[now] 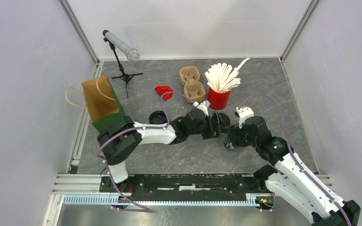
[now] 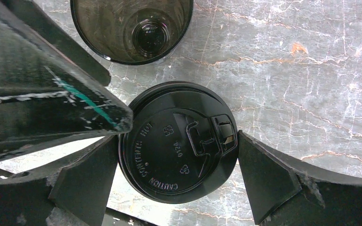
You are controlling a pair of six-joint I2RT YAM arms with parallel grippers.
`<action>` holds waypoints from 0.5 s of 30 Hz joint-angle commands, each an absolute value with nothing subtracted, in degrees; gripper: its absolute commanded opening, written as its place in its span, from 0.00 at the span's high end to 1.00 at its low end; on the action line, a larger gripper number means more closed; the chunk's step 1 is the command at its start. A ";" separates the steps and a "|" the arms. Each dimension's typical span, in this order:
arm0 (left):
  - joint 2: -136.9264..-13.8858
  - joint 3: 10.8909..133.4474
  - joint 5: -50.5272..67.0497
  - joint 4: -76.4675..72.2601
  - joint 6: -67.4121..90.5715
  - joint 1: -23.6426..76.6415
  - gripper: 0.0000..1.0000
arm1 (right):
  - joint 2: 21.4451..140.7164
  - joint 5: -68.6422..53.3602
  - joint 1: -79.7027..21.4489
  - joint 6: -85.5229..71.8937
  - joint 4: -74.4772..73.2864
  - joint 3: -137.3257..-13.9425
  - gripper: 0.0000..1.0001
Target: Pack the takeout coffee
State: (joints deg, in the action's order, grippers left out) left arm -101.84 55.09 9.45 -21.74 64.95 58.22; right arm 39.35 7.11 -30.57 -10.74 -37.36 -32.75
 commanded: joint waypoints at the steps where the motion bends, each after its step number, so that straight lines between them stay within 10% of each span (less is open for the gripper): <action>1: -104.22 57.75 12.01 -25.69 66.72 58.27 0.05 | 38.78 5.92 -30.32 -10.25 -35.77 -32.87 0.02; 15: -107.40 56.55 13.71 -28.80 67.77 59.53 0.12 | 40.60 5.10 -30.41 -10.06 -35.45 -32.26 0.02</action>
State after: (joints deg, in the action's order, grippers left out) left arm -106.32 55.90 12.58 -24.71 65.67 58.59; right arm 40.45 6.00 -30.57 -10.52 -36.95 -32.36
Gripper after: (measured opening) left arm 0.878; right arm 0.979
